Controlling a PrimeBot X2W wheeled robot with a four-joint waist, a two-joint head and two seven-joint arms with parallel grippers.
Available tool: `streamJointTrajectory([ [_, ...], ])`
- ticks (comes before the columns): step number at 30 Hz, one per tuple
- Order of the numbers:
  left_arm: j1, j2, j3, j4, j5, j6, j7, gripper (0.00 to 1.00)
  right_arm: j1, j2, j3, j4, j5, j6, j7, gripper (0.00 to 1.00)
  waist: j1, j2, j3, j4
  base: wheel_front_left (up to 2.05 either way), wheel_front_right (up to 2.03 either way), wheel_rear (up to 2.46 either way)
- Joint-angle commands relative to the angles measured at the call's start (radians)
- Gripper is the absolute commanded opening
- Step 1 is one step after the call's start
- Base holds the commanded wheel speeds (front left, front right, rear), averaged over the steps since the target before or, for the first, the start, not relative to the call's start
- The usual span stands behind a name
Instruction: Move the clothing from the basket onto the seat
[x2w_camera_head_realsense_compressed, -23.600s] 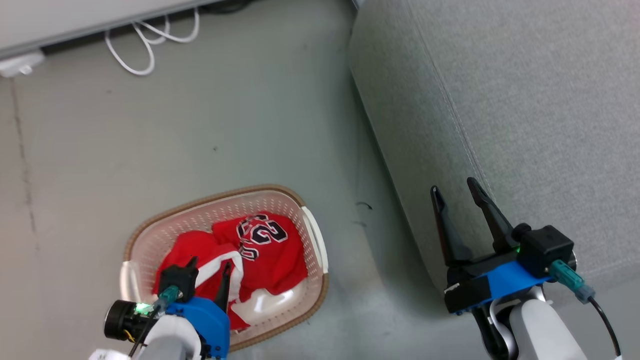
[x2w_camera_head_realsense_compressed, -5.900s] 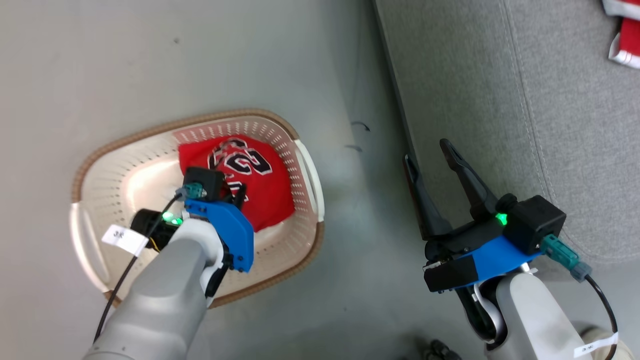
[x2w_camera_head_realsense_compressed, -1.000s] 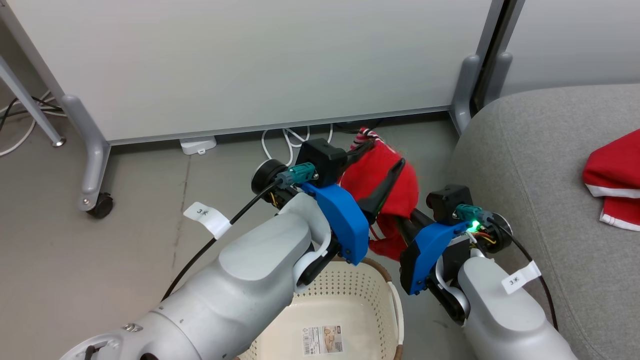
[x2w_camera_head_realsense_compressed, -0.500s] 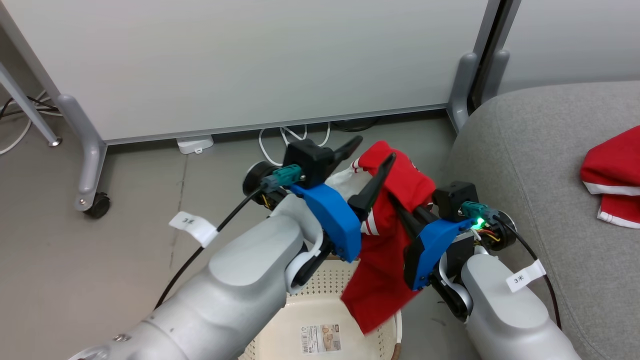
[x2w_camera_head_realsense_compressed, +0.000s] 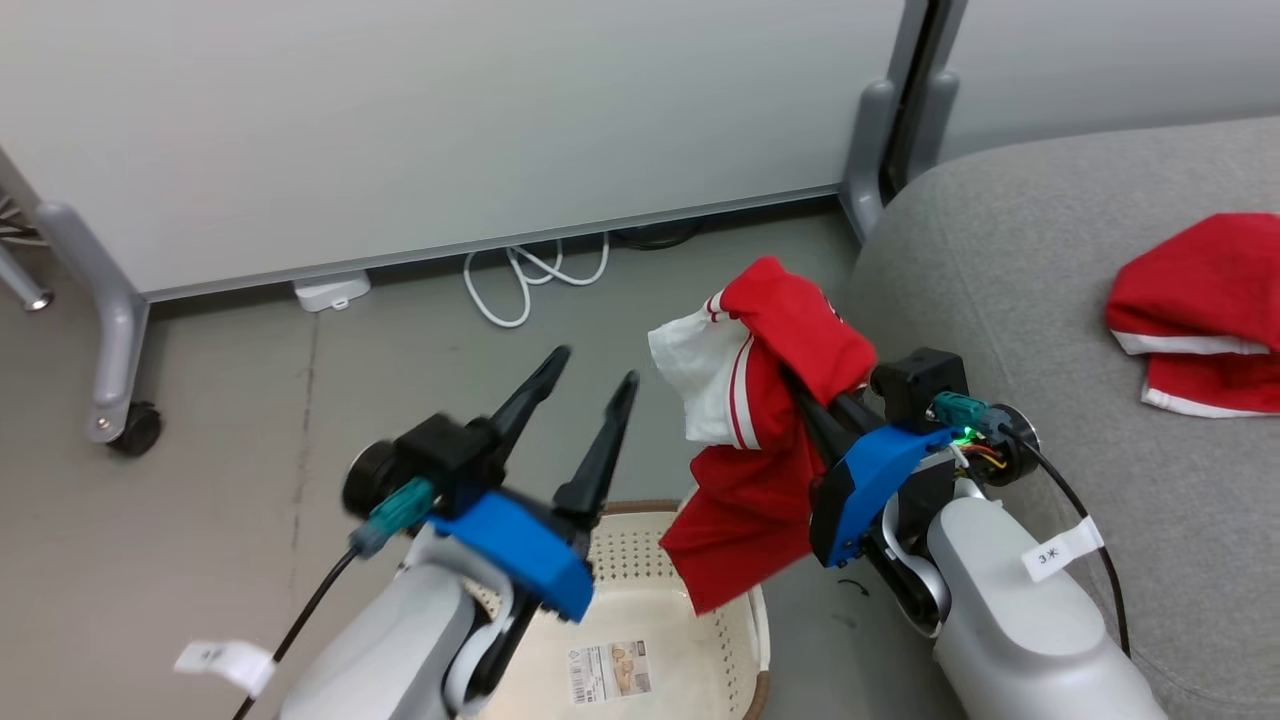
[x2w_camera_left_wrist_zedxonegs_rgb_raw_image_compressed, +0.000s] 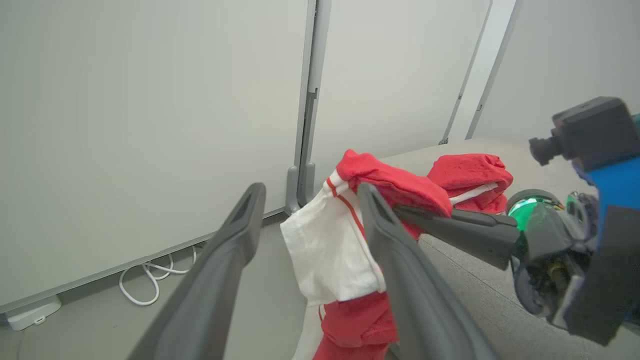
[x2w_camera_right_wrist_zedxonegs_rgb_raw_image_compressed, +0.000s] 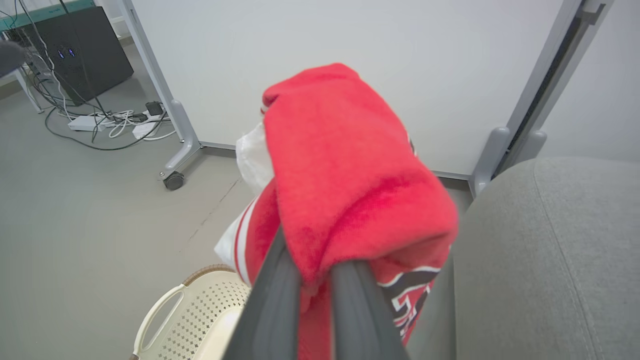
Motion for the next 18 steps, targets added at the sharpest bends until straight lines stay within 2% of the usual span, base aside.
streamJointTrajectory([
  [1, 0.045, 0.014, 0.037, -0.025, 0.029, -0.008, -0.002, 1.00, 0.012, -0.001, -0.004, -0.015, -0.004, 0.000, 0.000, 0.00, 0.0000, 0.0000, 0.003, -0.018, 0.00, 0.00, 0.00],
  [9, 0.248, 0.035, 0.207, -0.140, 0.166, -0.033, -0.002, 1.00, 0.043, -0.002, -0.023, -0.072, -0.026, 0.000, 0.016, 0.00, 0.0000, 0.0000, 0.005, -0.094, 0.00, 0.00, 0.00],
  [18, 0.339, 0.003, 0.285, -0.165, 0.243, -0.057, -0.002, 1.00, 0.082, -0.003, -0.042, -0.133, -0.038, 0.000, 0.036, 0.00, 0.0000, 0.0000, 0.006, -0.211, 0.00, 0.00, 0.00],
])
